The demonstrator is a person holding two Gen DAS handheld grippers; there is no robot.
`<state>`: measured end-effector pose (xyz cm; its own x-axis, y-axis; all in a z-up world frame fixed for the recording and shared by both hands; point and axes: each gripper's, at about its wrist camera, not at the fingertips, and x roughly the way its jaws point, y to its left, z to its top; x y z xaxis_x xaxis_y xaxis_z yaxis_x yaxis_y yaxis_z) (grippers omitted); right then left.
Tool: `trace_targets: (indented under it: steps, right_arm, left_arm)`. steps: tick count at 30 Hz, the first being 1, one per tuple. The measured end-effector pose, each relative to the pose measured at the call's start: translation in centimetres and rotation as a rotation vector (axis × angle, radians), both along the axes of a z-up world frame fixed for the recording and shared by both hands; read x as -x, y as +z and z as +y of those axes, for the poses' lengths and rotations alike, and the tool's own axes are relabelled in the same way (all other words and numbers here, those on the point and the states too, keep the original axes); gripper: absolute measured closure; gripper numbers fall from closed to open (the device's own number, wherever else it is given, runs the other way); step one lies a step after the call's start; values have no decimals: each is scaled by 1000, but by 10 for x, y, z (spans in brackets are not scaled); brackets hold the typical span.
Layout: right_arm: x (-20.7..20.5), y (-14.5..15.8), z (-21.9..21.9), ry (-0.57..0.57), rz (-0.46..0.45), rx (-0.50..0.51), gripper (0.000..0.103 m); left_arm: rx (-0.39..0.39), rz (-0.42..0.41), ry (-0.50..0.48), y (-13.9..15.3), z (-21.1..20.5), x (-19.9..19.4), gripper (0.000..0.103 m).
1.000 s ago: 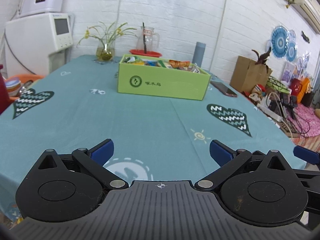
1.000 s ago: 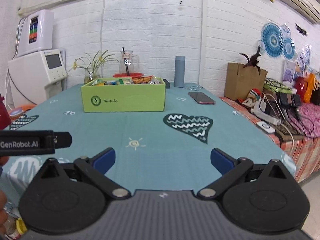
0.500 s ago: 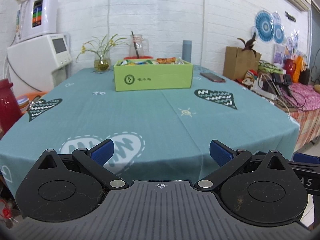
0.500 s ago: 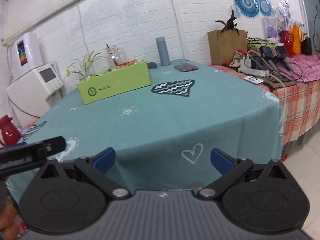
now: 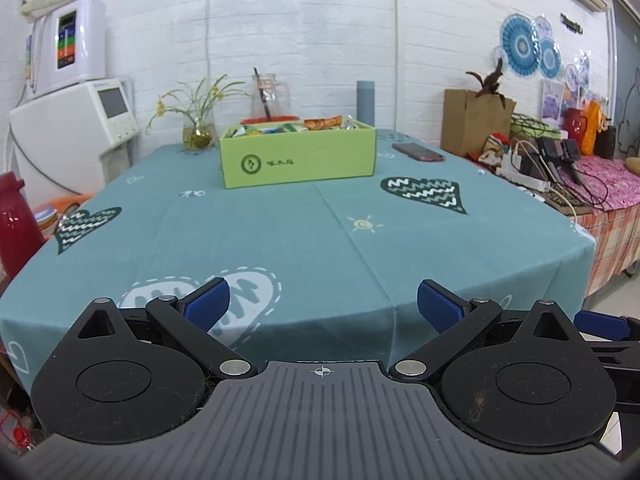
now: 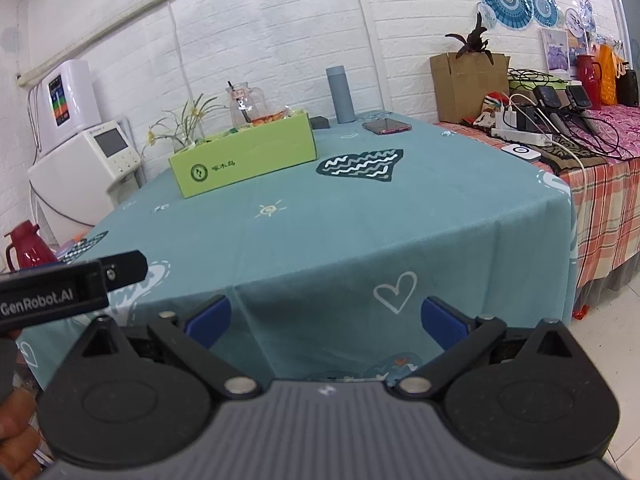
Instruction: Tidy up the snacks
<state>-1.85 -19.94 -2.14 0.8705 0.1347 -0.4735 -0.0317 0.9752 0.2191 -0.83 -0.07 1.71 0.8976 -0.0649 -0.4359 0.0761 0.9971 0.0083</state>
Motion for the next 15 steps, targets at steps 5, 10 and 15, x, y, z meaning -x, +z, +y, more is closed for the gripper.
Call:
trace_targets:
  steps: [5,10,15]
  right_arm:
    - [0,-2,0,0,8,-3,2]
    - [-1,-3,-2,-1,12,-6,2]
    - [-1,-3,0,0,14,-3,2]
  left_arm:
    - [4,4,-8,-1,0,0,13]
    - [-2,3,-9,-1,-2,1,14]
    - [2,7,-5,-2,-1,2,14]
